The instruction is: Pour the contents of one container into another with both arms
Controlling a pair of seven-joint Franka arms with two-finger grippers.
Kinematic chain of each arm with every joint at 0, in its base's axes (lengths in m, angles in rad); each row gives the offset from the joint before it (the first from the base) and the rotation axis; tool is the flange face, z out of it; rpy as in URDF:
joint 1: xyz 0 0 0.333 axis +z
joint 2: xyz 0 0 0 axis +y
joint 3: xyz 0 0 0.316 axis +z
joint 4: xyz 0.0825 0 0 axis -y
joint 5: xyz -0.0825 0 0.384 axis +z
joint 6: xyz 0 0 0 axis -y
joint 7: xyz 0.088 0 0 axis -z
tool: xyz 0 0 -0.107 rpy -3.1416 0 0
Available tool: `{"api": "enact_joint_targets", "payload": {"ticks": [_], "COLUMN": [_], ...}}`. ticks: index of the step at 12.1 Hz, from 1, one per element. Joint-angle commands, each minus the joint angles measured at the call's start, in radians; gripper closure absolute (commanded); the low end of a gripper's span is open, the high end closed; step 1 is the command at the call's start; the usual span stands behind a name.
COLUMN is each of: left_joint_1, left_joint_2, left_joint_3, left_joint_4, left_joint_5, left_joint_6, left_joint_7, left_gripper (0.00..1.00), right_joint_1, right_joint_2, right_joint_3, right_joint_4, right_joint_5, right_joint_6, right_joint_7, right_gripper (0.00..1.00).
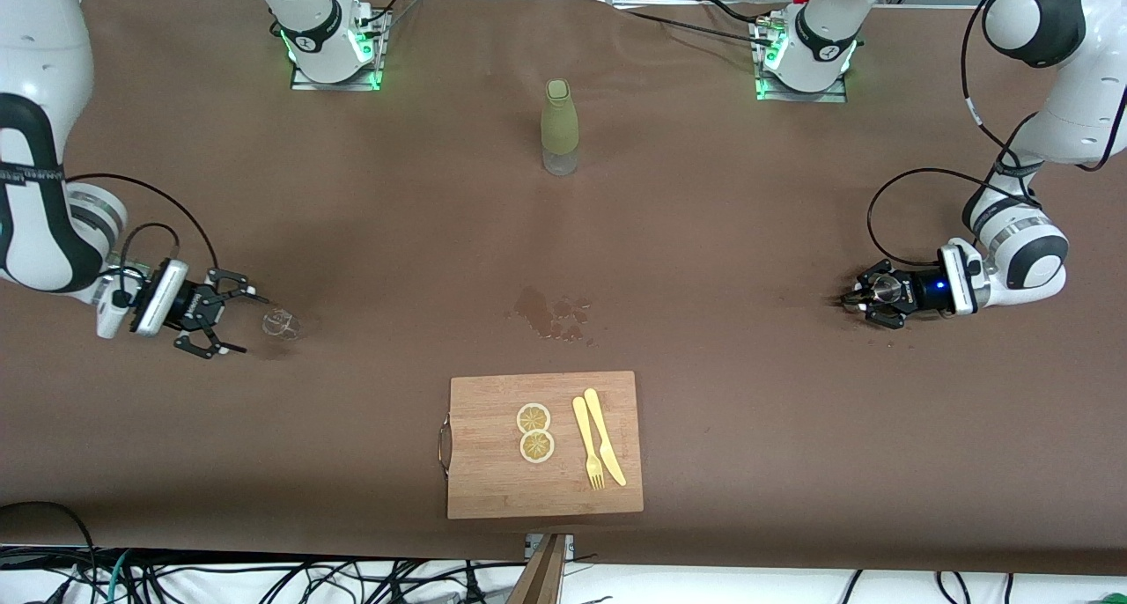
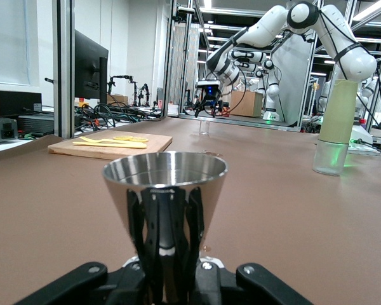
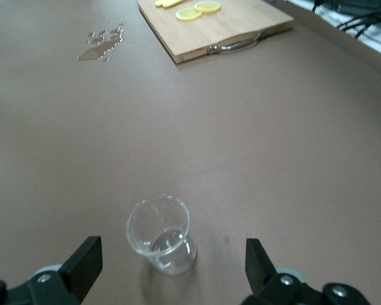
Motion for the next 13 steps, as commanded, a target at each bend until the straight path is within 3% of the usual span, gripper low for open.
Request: {"api": "enact_joint_targets", "payload": {"ticks": [1, 2, 3, 4, 6, 9, 13], "left_joint_1": [0.007, 0.007, 0.005, 0.004, 0.005, 0.005, 0.002], "left_joint_2": [0.007, 0.007, 0.007, 0.007, 0.009, 0.009, 0.006], "left_joint_3": [-0.002, -0.002, -0.002, -0.002, -0.002, -0.001, 0.042], "left_joint_4": [0.02, 0.02, 0.02, 0.02, 0.02, 0.02, 0.058], "left_joint_5": [0.031, 0.033, 0.031, 0.031, 0.031, 0.031, 0.062], "left_joint_6": [-0.028, -0.028, -0.028, -0.028, -0.04, -0.045, -0.067], "left_joint_7": [0.022, 0.028, 0.055, 0.065, 0.063, 0.063, 0.062], "left_gripper": [1.0, 0.97, 0.74, 0.06, 0.0, 0.0, 0.0], "right_joint_1": [0.017, 0.021, 0.03, 0.05, 0.072, 0.073, 0.095], "right_joint_2": [-0.172, -0.218, -0.26, -0.301, -0.369, -0.438, -0.473], "right_joint_3": [-0.006, -0.003, -0.002, 0.0, 0.015, 0.143, 0.277], "right_joint_4": [-0.086, -0.102, -0.106, -0.121, -0.148, -0.146, -0.131], "right_joint_5": [-0.208, -0.299, -0.383, -0.471, -0.609, -0.874, -1.065], "right_joint_6": [0.057, 0.061, 0.061, 0.059, 0.061, 0.053, -0.001], "right_joint_7": [0.294, 0.423, 0.541, 0.657, 0.891, 1.291, 1.87], "right_gripper": [0.0, 0.0, 0.0, 0.0, 0.0, 0.0, 0.0]}}
